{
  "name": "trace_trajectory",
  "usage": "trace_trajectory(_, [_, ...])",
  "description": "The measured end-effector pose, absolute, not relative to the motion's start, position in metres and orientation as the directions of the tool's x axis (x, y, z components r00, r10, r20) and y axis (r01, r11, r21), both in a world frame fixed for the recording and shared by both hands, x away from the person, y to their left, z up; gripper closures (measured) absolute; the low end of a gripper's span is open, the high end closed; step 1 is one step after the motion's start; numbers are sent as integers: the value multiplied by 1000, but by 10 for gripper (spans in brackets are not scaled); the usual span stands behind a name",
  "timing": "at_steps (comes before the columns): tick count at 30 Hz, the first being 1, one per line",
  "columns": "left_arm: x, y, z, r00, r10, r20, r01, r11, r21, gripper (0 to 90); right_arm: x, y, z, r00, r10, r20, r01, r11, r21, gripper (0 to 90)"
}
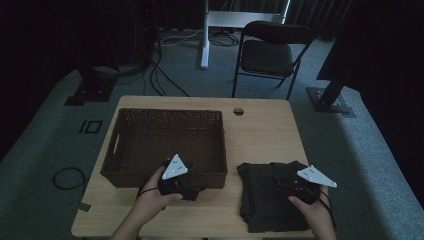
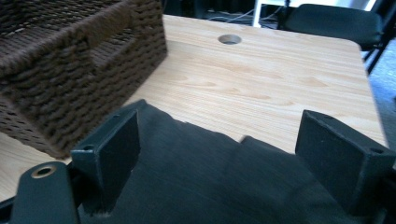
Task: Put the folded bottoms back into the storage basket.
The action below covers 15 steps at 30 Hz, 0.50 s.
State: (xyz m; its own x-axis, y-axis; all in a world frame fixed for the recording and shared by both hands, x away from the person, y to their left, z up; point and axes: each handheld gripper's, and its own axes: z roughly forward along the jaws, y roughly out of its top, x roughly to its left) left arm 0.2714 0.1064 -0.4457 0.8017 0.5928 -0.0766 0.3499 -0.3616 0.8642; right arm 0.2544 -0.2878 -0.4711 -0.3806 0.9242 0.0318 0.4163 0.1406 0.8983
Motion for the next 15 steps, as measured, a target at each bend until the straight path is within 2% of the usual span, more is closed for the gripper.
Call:
trace_trajectory(8, [267,82,-452,828,553,-94,343,-366,865,152,247,-312,-479,-339,941,25,436,133,890,137])
trace_trajectory(15, [264,70,-452,829,555,-69,320,-368,873,153,241,-330,-489,-299,954,25,456,120,882,137])
